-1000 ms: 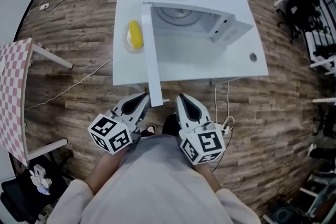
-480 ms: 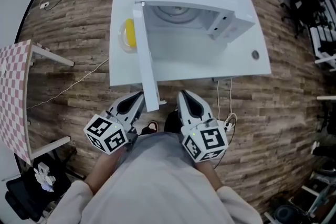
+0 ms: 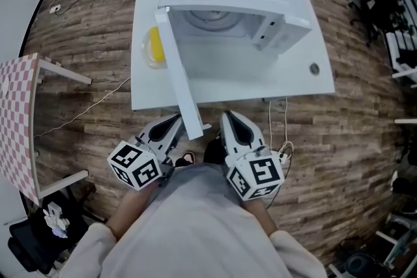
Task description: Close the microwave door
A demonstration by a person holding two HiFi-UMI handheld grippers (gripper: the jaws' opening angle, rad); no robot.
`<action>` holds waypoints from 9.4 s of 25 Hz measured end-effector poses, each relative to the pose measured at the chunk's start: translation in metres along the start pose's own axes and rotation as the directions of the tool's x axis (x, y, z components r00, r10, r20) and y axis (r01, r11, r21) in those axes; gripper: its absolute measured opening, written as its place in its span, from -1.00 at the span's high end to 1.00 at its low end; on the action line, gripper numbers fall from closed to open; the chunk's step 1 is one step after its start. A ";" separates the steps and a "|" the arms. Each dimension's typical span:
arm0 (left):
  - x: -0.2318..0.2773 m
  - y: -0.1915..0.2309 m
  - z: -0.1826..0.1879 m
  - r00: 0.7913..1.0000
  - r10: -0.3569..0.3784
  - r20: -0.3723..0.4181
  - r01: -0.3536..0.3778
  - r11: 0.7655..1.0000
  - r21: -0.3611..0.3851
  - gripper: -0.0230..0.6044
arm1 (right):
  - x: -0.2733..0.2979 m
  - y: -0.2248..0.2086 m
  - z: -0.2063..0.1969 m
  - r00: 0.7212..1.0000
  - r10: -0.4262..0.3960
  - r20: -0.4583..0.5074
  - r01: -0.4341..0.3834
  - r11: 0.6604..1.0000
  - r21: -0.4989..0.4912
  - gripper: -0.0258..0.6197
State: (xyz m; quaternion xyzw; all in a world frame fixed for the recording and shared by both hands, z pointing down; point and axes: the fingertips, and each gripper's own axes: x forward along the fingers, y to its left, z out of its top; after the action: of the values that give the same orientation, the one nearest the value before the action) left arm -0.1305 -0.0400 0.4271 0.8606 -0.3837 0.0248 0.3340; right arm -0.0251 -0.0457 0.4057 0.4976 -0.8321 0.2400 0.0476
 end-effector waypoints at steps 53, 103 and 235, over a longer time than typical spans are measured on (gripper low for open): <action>0.097 -0.052 0.022 0.995 0.035 0.091 -0.043 0.995 0.090 0.88 | 0.003 -0.074 0.022 0.974 0.200 -0.105 -0.211 0.971 -0.115 0.85; 0.162 -0.076 0.031 0.993 -0.100 0.067 0.099 0.995 0.026 0.88 | 0.000 -0.133 0.035 0.987 0.143 -0.066 -0.145 0.989 -0.019 0.85; 0.266 -0.033 0.108 0.985 -0.164 0.051 0.164 0.986 0.002 0.88 | 0.092 -0.219 0.116 0.999 -0.042 0.032 0.040 0.997 0.060 0.85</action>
State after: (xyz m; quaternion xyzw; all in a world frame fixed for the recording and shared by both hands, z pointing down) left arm 0.0564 -0.2598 0.4041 0.8892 -0.3201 -0.0252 0.3261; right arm 0.1342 -0.2568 0.4097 0.5196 -0.8149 0.2556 0.0239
